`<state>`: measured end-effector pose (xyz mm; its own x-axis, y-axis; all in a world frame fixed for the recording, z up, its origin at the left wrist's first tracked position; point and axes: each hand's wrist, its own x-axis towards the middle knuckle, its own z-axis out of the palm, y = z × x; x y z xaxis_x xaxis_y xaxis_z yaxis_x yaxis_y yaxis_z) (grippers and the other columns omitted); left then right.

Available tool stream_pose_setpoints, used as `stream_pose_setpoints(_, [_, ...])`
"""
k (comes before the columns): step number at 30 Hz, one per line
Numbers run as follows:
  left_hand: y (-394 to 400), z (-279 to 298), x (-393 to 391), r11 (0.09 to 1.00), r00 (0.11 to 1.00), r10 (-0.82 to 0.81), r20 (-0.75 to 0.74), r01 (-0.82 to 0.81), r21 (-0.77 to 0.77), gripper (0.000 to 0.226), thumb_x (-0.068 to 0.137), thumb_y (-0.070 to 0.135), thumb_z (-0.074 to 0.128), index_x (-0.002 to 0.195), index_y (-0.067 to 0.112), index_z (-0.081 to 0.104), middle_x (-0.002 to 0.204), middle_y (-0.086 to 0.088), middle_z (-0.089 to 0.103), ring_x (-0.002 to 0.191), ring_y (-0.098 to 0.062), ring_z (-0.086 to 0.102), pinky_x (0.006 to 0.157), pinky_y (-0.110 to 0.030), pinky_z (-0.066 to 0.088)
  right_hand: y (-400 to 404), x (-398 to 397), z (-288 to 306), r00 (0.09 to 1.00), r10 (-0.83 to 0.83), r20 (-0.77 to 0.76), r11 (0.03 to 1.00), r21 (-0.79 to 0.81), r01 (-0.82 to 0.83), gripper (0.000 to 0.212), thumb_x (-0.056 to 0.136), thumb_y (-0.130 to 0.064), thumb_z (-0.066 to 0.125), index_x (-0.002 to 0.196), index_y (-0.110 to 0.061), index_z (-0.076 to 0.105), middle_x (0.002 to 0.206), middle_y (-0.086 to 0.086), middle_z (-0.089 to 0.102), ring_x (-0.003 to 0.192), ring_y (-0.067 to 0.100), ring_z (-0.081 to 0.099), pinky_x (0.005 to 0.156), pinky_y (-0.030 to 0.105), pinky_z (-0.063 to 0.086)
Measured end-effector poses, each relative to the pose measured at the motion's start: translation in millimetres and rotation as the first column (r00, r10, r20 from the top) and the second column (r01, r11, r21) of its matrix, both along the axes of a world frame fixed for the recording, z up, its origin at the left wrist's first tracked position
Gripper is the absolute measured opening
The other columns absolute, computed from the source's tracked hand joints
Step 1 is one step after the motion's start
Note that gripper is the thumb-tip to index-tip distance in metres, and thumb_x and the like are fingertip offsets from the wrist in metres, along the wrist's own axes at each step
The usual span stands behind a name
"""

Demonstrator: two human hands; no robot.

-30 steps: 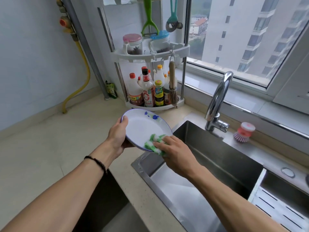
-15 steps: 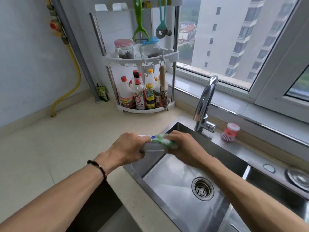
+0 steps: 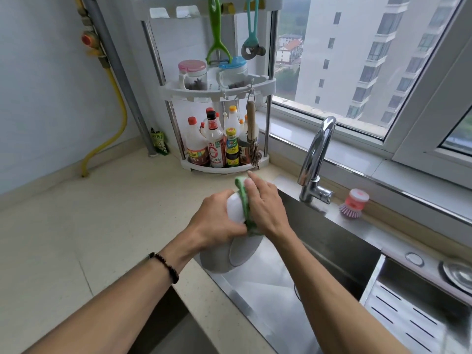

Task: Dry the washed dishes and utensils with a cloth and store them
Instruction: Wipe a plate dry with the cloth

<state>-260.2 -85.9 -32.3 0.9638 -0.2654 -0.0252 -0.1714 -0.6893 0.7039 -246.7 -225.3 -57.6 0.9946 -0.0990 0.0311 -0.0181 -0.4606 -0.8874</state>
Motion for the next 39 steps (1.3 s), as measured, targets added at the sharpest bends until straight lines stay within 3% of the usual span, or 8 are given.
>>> stream_pose_setpoints(4, [8,3,6,0.995,0.995,0.078,0.067,-0.073,-0.069,0.014,0.075,0.022,0.074,0.088,0.019,0.069,0.081,0.002,0.072,0.075,-0.020,0.069,0.063,-0.036,0.058,30,-14,-8,0.962,0.144,0.232,0.983,-0.142,-0.113,0.054,0.097,-0.062,0.029,0.145,-0.044,0.046,0.160,0.004,0.029,0.149,0.021,0.022,0.122,0.045,0.016])
stream_pose_setpoints(9, [16,12,-2,0.992,0.993,0.076,0.086,-0.067,-0.105,0.049,0.066,0.014,0.089,0.103,0.021,0.058,0.092,0.010,0.062,0.082,-0.013,0.065,0.065,-0.032,0.057,11,11,3,0.996,-0.064,0.060,0.967,0.250,0.047,0.044,0.106,-0.047,0.034,0.139,-0.027,0.057,0.137,0.012,0.053,0.122,0.022,0.051,0.094,0.033,0.041])
stream_pose_setpoints(13, [22,18,7,0.979,0.991,0.105,0.079,-0.089,-0.184,0.044,0.064,0.023,0.078,0.107,0.020,0.067,0.096,0.005,0.074,0.090,-0.015,0.071,0.079,-0.038,0.060,42,-9,4,0.945,0.116,0.306,0.993,-0.016,-0.116,0.046,0.097,-0.050,0.039,0.139,-0.040,0.055,0.154,-0.001,0.035,0.144,0.017,0.025,0.120,0.042,0.016])
stream_pose_setpoints(18, [25,24,1,1.000,0.994,-0.014,0.107,0.013,0.013,0.051,0.065,0.018,0.088,0.107,0.021,0.060,0.096,0.006,0.063,0.085,-0.014,0.065,0.068,-0.029,0.057,24,16,5,0.996,-0.083,0.045,0.922,0.384,0.059,0.047,0.091,-0.059,0.034,0.100,-0.027,0.067,0.106,0.007,0.064,0.100,0.025,0.061,0.092,0.050,0.050])
stream_pose_setpoints(24, [30,28,1,0.999,0.995,-0.035,0.091,0.039,-0.037,0.052,0.061,0.012,0.087,0.105,0.024,0.063,0.095,0.006,0.069,0.085,-0.014,0.068,0.073,-0.035,0.059,44,-7,-7,0.979,-0.050,0.199,0.980,0.200,0.010,0.045,0.090,-0.066,0.032,0.126,-0.050,0.053,0.136,0.002,0.049,0.127,0.018,0.046,0.108,0.041,0.036])
stream_pose_setpoints(30, [35,47,-5,0.971,0.986,-0.099,0.132,0.124,-0.204,0.049,0.055,0.020,0.080,0.099,0.034,0.063,0.094,0.008,0.069,0.084,-0.011,0.069,0.064,-0.021,0.055,11,30,-39,0.917,-0.102,-0.385,0.544,0.751,0.376,0.054,0.069,-0.064,0.065,0.092,-0.017,0.079,0.108,0.016,0.073,0.102,0.036,0.069,0.096,0.057,0.053])
stream_pose_setpoints(33, [43,48,-3,0.961,0.993,-0.118,-0.010,0.112,-0.252,0.055,0.051,0.029,0.085,0.102,0.033,0.065,0.092,0.011,0.071,0.087,-0.011,0.070,0.067,-0.023,0.056,5,20,-20,0.913,-0.180,-0.366,0.623,0.676,0.394,0.039,0.084,-0.043,0.058,0.054,-0.023,0.073,0.078,0.009,0.067,0.076,0.026,0.060,0.074,0.040,0.050])
stream_pose_setpoints(39, [29,54,8,0.986,0.976,-0.164,-0.141,0.162,-0.024,0.041,0.062,0.014,0.084,0.098,0.023,0.068,0.093,0.000,0.071,0.083,-0.018,0.071,0.070,-0.036,0.061,1,18,20,0.998,0.058,0.039,0.969,0.237,-0.065,0.047,0.096,-0.039,0.053,0.057,-0.014,0.063,0.061,0.007,0.062,0.056,0.018,0.053,0.057,0.030,0.044])
